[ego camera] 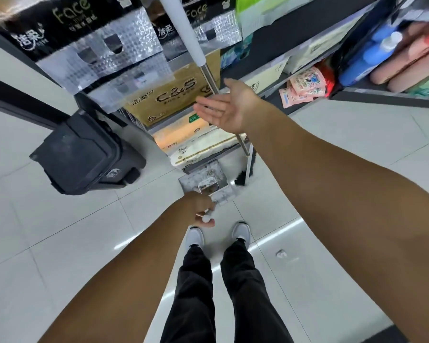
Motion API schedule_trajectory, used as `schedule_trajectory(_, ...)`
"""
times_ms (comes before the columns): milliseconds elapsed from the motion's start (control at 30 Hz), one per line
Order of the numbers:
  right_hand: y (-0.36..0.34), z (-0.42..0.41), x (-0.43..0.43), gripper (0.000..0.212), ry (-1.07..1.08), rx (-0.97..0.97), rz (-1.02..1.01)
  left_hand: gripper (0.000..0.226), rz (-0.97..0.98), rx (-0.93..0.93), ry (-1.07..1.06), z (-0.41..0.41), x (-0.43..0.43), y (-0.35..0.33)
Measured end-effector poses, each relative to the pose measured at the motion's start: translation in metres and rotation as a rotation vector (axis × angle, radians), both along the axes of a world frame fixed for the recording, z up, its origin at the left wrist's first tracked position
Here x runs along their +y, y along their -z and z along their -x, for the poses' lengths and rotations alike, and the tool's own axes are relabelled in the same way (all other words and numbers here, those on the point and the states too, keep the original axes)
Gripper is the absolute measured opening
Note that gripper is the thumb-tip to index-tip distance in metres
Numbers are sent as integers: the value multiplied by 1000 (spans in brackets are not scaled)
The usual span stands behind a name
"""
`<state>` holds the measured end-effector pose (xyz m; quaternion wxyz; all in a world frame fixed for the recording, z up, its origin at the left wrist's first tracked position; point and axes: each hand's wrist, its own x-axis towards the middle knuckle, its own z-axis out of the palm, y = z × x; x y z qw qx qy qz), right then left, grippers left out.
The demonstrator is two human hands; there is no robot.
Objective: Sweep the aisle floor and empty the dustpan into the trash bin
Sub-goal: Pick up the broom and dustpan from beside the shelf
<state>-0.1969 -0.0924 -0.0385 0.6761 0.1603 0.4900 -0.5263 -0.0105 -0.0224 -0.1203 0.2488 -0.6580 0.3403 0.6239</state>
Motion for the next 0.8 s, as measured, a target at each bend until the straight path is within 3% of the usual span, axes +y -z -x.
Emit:
schedule_trajectory(100, 9, 4, -25, 66, 177, -145, 18, 14, -115, -40, -59, -5, -2, 14)
schedule_trajectory(200, 19, 6, -44, 67, 234, -227, 39, 38, -190, -43, -150, -8, 0, 31)
schedule_trajectory(333, 30, 1, -60, 41, 382, -310, 53, 51, -245, -67, -215, -4, 5, 45)
schedule_trajectory(467, 27, -3, -46, 28, 436, -322, 27, 30, -197, -61, -123, 0, 11, 42)
schedule_trajectory(500, 22, -3, -34, 28, 445, -333, 25, 21, -209, -53, -111, -1, 13, 42)
schedule_trajectory(700, -4, 11, 88, 13, 579, -364, -49, 27, -43, -88, 66, -18, 47, 20)
schedule_trajectory(800, -17, 24, 170, 25, 648, -299, -114, 24, -59, -122, 49, -33, 67, 15)
